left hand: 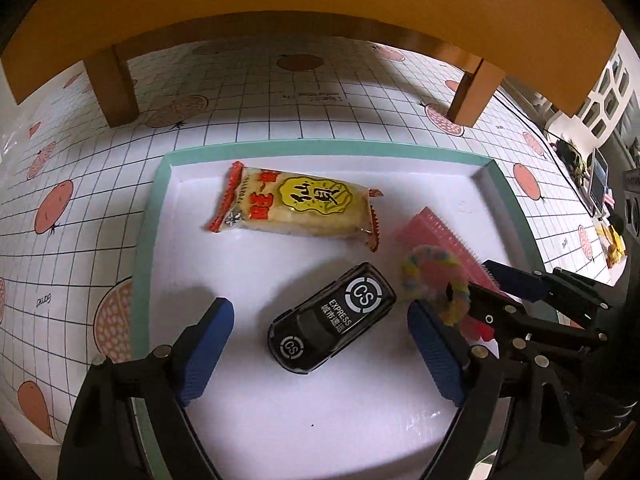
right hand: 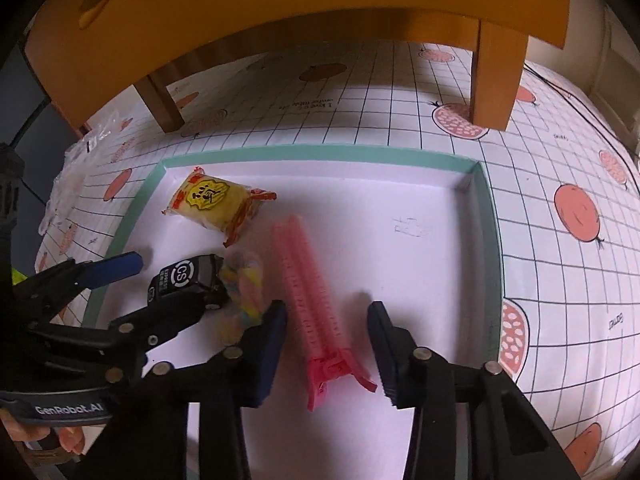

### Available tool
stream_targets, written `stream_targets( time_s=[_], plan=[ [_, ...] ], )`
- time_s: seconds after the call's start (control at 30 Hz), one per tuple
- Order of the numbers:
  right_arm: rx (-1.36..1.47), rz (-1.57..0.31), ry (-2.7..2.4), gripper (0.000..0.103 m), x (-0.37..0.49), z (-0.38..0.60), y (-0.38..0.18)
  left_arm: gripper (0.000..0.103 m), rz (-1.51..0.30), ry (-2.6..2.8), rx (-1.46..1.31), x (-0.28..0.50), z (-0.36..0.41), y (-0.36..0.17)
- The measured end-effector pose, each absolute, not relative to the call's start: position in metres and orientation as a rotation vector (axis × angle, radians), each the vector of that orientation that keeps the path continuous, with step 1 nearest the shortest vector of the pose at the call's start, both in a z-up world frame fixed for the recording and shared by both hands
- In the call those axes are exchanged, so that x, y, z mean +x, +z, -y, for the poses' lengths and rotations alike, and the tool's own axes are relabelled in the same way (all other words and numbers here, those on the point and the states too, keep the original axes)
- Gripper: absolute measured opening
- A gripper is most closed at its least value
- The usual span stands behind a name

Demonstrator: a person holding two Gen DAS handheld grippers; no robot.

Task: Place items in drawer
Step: 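Grasp the black toy car with the left gripper while the right grasps the pink hair roller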

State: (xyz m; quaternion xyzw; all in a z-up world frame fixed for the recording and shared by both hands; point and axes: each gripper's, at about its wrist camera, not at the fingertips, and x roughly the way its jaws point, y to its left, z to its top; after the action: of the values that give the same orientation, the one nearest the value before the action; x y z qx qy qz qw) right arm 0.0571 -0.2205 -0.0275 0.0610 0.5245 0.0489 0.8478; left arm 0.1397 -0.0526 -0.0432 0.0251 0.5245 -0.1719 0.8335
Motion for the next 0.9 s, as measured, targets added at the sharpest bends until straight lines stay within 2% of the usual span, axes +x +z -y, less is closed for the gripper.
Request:
stream_targets(
  time_s=[0.03,0.2,0.33,0.9],
  plan=[
    [0.125,-1.110,0.095,0.037,0.057,0.221,-0.028,0.072,-1.114,-0.372,0.055,0.140,0.054,-0.044],
    [0.151,-1.122,0.067,0.031,0.055,0.226,-0.027,0.064,-1.132,-0.391,0.067,0.138,0.056,-0.047],
    [0.165,-1.129,0.052,0.029,0.053,0.230,-0.026,0.051,-1.133,-0.390,0.061,0.138,0.053,-0.047],
    [0.152,-1.151,0.044,0.029,0.044,0.228,-0.027,0.045,-1.140,-0.375,0.078,0.129,0.050,-0.046]
  ],
)
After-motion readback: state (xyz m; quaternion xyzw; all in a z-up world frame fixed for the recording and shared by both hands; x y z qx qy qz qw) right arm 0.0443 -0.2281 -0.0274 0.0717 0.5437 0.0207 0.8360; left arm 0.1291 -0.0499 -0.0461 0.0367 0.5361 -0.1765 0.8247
